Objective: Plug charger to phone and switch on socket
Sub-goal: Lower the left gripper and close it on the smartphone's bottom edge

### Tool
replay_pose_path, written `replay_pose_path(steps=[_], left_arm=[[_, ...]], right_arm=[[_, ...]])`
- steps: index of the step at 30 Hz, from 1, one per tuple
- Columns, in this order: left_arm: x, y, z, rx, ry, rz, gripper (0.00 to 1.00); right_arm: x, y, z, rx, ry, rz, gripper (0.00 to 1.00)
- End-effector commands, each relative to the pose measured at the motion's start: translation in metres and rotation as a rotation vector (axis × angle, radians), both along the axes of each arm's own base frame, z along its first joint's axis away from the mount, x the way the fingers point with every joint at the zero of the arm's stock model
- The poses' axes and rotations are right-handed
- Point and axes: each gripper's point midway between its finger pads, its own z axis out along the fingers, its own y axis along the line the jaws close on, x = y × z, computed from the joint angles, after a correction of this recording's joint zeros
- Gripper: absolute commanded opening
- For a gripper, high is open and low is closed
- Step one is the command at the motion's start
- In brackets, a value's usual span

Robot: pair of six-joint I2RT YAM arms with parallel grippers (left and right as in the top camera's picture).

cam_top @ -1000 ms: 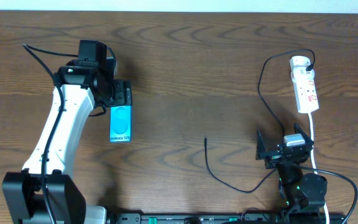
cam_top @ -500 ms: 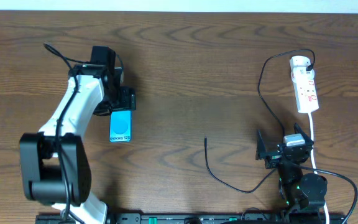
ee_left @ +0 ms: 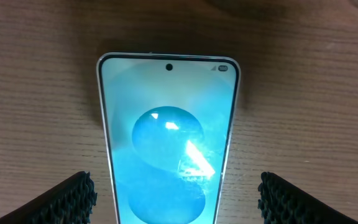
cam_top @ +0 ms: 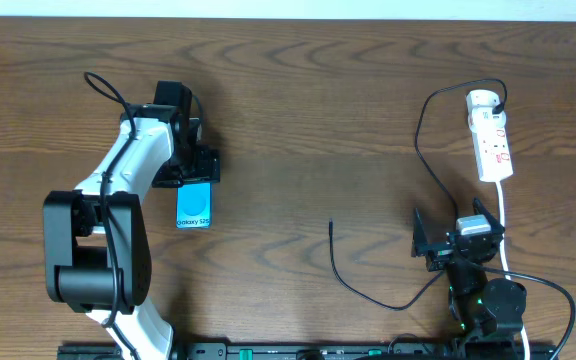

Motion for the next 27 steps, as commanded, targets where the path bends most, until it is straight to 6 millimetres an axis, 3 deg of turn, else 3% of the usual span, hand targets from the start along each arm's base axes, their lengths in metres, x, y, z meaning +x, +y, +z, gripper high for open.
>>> replay_pose_path(steps=[1, 27], left_arm=[[-0.003, 0.006, -0.005, 0.022, 0.014, 0.004, 0.83], [-0.014, 0.004, -0.027, 0.011, 0.022, 0.011, 0.84]], right_arm=[[0.0, 0.001, -0.001, 0.005, 0.005, 0.006, 0.99], [0.0, 0.001, -0.001, 0.005, 0.005, 0.006, 0.99]])
